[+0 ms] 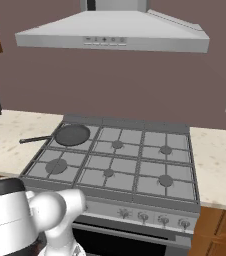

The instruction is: Turn off the rear left burner of the stove.

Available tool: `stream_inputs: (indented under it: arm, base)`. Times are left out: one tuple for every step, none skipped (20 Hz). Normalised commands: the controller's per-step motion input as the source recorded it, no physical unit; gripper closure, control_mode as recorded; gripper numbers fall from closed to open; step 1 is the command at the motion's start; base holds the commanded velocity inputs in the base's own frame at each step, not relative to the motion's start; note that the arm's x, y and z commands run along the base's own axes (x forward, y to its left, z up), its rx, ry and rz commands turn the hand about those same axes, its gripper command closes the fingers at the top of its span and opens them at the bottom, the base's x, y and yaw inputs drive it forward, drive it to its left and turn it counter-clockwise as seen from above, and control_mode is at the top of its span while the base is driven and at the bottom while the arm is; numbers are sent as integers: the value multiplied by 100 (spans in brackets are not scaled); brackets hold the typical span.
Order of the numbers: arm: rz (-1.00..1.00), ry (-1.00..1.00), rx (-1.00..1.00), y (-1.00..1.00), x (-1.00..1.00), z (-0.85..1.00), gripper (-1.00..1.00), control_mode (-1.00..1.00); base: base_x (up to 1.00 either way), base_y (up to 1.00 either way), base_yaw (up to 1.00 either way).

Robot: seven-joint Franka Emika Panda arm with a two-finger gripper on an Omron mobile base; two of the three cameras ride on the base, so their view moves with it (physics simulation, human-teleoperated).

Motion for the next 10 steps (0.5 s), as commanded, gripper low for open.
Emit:
stream_inputs:
  arm:
    - [0,0,0,0,5,-12,-100,-100]
    - [0,0,0,0,9,-10,-100,-100]
    - [0,0,0,0,9,-8,-100,-100]
    - [0,0,0,0,9,-8,-100,-100]
    - [0,0,0,0,7,-6,-100,-100]
    - [0,0,0,0,3,-10,-100,-100]
    - [0,0,0,0,0,-9,-100,-100]
    - [0,0,0,0,0,-11,-100,-100]
    - [0,0,0,0,0,-8,-100,-100]
    - [0,0,0,0,3,-6,-100,-100]
  base:
    - [0,0,0]
    - [0,0,0]
    - [0,0,0]
    - [0,0,0]
    - [0,0,0]
    - [0,0,0]
    - [0,0,0]
    - [0,0,0]
    - [0,0,0]
    - [0,0,0]
